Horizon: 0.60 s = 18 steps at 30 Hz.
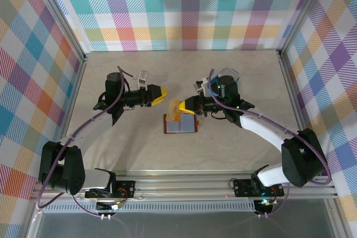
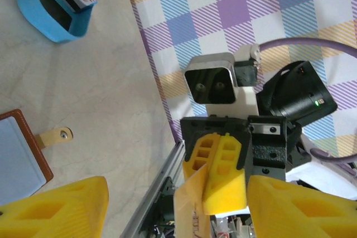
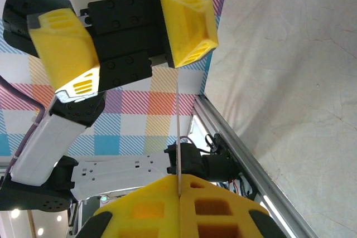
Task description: Put the credit cards into the card holder
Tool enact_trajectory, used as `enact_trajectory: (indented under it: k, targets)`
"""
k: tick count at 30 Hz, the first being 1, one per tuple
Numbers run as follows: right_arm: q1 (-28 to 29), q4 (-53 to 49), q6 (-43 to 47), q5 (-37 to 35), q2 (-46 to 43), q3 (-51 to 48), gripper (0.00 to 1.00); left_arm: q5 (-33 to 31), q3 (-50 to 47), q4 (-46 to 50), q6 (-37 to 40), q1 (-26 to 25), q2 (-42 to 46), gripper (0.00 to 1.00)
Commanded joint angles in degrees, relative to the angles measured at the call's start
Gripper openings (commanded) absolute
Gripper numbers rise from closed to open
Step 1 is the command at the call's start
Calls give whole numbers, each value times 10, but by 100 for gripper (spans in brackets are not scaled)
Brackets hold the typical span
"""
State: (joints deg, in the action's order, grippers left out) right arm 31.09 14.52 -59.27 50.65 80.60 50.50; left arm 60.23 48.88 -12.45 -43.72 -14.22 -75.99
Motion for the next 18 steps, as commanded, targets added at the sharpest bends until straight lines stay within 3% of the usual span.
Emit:
enact_trajectory:
  k: [1, 10, 15, 18]
  targets:
    - [-2, 32, -8, 21, 10, 28, 0, 33, -5, -19, 2, -10, -7, 66]
    - [-1, 65, -35, 12, 23, 42, 0, 38, 7, 46, 53, -21, -12, 55]
    - [-1, 71, -39, 9, 34, 48, 0, 45, 4, 27, 41, -26, -13, 37]
    - [-1, 76, -43, 2, 38, 49, 2, 63, -2, -13, 18, -27, -19, 19]
